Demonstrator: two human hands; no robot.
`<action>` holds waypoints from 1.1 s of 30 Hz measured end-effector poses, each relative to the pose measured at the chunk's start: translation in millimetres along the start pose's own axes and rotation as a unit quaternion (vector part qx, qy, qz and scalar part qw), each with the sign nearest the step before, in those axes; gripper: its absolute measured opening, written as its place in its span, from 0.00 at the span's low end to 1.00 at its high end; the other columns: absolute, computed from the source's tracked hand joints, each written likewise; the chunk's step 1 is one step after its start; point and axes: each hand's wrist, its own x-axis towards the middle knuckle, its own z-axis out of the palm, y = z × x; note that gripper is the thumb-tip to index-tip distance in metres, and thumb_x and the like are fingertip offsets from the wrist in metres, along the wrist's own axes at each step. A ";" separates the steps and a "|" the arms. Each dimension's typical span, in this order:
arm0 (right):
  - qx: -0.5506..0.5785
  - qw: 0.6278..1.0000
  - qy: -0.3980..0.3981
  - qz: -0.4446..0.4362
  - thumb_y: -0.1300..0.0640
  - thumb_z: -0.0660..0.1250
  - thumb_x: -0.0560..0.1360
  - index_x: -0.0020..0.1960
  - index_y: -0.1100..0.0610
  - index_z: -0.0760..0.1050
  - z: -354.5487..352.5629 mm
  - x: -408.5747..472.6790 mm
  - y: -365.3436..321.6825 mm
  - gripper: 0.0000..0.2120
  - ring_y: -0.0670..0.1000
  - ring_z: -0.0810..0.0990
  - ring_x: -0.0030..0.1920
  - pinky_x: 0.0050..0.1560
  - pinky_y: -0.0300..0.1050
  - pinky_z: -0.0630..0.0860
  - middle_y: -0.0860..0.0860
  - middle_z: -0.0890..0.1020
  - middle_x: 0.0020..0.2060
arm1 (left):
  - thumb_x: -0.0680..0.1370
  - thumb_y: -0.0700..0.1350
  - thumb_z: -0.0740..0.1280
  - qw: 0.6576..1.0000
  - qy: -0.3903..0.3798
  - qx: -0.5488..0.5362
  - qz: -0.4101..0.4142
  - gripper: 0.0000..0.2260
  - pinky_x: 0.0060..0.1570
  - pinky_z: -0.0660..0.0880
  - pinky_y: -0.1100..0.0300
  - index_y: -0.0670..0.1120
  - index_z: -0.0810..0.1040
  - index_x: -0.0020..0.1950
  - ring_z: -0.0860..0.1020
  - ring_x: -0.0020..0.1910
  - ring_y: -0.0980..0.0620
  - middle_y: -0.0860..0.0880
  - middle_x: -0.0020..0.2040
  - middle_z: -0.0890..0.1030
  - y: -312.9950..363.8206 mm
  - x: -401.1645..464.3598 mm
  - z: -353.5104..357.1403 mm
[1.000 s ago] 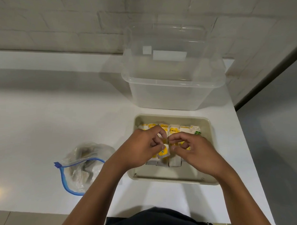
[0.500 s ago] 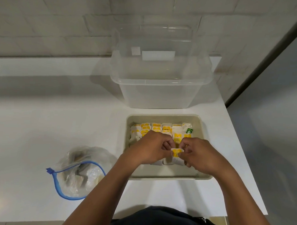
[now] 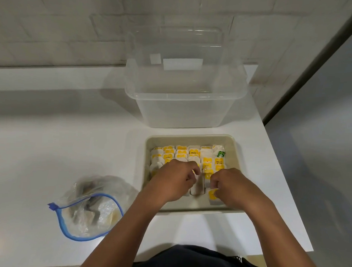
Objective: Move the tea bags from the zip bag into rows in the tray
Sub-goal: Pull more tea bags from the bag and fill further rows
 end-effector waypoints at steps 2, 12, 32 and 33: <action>-0.011 1.000 -0.008 0.007 0.61 0.68 0.75 0.51 0.51 0.82 0.9 6.7 -2.4 0.08 0.52 0.76 0.44 0.42 0.40 0.72 0.50 0.77 0.46 | 0.81 0.45 0.63 0.999 0.034 0.035 -0.003 0.10 0.47 0.79 0.53 0.56 0.79 0.57 0.80 0.47 0.57 0.58 0.44 0.84 -3.0 -4.5 -6.2; -0.078 0.994 0.041 0.071 0.64 0.62 0.76 0.58 0.57 0.79 8.9 27.2 -13.5 0.13 0.57 0.81 0.56 0.48 0.43 0.76 0.56 0.82 0.55 | 0.81 0.47 0.64 0.994 0.105 -0.001 0.039 0.08 0.48 0.79 0.55 0.56 0.79 0.56 0.80 0.48 0.60 0.59 0.49 0.83 -10.8 -28.9 -15.0; -0.018 0.992 0.081 0.092 0.65 0.62 0.76 0.66 0.61 0.66 10.7 27.0 -18.7 0.18 0.61 0.79 0.56 0.48 0.47 0.74 0.59 0.80 0.55 | 0.80 0.47 0.67 0.993 0.101 -0.053 0.020 0.07 0.49 0.78 0.57 0.55 0.81 0.56 0.80 0.47 0.61 0.58 0.47 0.83 -20.9 -40.0 -10.6; -0.011 0.992 0.085 0.091 0.65 0.62 0.76 0.66 0.60 0.65 9.2 25.0 -19.1 0.18 0.61 0.79 0.56 0.47 0.47 0.74 0.59 0.79 0.54 | 0.80 0.46 0.67 0.993 0.102 -0.057 0.022 0.07 0.49 0.78 0.59 0.54 0.81 0.56 0.80 0.47 0.61 0.58 0.46 0.83 -21.1 -40.3 -11.1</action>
